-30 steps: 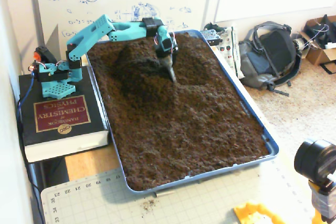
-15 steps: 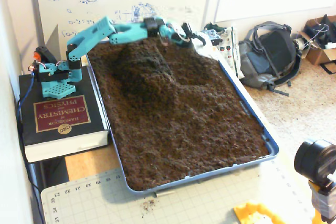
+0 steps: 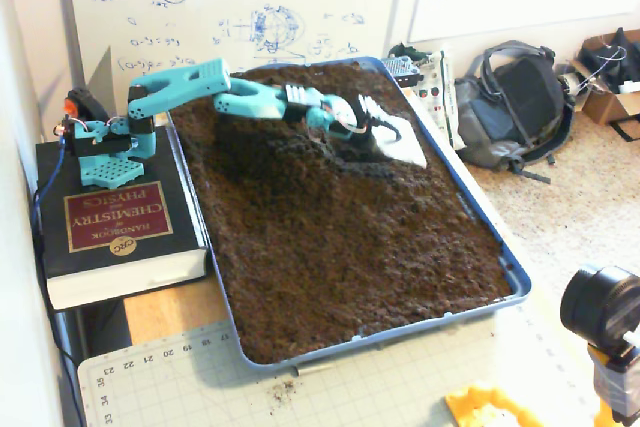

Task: Build a berm.

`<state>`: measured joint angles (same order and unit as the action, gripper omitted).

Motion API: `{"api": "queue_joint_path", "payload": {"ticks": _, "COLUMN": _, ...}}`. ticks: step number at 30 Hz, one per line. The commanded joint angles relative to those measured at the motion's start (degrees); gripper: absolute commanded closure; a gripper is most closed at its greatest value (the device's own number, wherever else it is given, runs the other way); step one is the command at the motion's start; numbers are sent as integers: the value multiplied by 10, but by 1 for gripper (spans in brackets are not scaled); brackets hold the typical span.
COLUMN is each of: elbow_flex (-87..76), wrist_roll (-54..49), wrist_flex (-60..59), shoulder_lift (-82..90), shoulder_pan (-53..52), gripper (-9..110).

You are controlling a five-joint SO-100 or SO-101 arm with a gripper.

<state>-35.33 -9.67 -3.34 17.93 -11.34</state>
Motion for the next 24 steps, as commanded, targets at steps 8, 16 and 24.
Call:
{"api": "queue_joint_path", "payload": {"ticks": 8, "elbow_flex": 56, "wrist_roll": -32, "wrist_flex": 19, "shoulder_lift": -63, "shoulder_pan": -55, "gripper": 101}}
{"api": "queue_joint_path", "payload": {"ticks": 16, "elbow_flex": 54, "wrist_roll": -32, "wrist_flex": -82, "shoulder_lift": -120, "shoulder_pan": -47, "gripper": 101}}
{"api": "queue_joint_path", "payload": {"ticks": 24, "elbow_flex": 62, "wrist_roll": -33, "wrist_flex": -385, "shoulder_lift": -85, "shoulder_pan": -48, "gripper": 101}}
